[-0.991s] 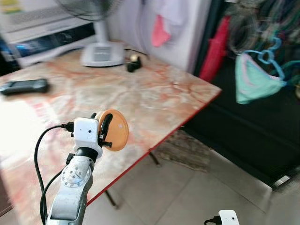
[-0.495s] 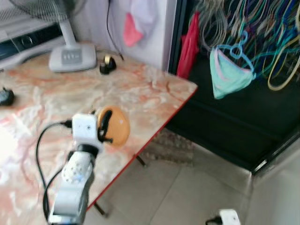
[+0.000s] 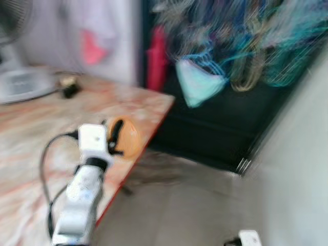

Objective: Restocking fridge

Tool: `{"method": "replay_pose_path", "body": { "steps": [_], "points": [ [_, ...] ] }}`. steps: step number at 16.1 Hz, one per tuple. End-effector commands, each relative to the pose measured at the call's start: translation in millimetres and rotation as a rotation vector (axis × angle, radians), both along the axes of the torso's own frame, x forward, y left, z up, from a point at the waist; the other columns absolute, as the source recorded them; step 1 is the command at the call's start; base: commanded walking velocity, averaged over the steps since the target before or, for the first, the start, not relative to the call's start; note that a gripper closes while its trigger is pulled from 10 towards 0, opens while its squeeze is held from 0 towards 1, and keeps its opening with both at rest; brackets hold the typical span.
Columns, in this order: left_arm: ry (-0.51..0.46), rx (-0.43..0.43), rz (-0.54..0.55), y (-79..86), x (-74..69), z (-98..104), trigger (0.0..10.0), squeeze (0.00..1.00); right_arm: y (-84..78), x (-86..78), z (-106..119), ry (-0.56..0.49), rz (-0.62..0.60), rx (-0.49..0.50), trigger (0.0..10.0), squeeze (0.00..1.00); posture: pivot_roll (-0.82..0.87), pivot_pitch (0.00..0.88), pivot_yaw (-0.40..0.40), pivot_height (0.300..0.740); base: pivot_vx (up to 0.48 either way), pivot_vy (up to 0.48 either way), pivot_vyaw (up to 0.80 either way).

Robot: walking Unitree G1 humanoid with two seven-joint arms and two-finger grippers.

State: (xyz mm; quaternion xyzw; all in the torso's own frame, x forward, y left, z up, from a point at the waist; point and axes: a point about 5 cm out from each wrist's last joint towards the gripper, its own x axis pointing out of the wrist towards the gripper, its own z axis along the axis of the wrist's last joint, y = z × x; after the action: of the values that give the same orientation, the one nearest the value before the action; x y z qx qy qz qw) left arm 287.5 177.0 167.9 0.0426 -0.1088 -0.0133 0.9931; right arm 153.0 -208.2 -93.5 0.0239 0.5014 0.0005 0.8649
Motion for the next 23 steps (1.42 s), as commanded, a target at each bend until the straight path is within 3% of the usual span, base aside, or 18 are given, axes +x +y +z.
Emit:
{"method": "replay_pose_path", "body": {
  "steps": [1, 12, 23],
  "points": [
    [-0.021, -0.006, -0.013, -3.7, 0.9, 4.4, 10.0, 0.00, -1.5, 0.2, 0.3, 0.003, 0.003, -0.003, 10.0, 0.00, 0.07, 0.000, -0.003, 0.740, 0.000, 0.000, -0.80],
    [-0.009, -0.009, -0.024, -5.7, 3.1, 2.0, 10.0, 0.00, -0.3, 0.3, 0.1, 0.004, 0.001, 0.001, 10.0, 0.00, 0.06, 0.000, -0.002, 0.740, 0.000, 0.000, -0.80],
    [0.048, -0.020, 0.012, 4.6, 3.6, -12.5, 10.0, 0.00, 0.4, -0.2, -0.2, 0.003, -0.008, 0.003, 10.0, 0.00, 0.05, 0.000, 0.009, 0.740, 0.000, 0.000, -0.80]
  ]
}}
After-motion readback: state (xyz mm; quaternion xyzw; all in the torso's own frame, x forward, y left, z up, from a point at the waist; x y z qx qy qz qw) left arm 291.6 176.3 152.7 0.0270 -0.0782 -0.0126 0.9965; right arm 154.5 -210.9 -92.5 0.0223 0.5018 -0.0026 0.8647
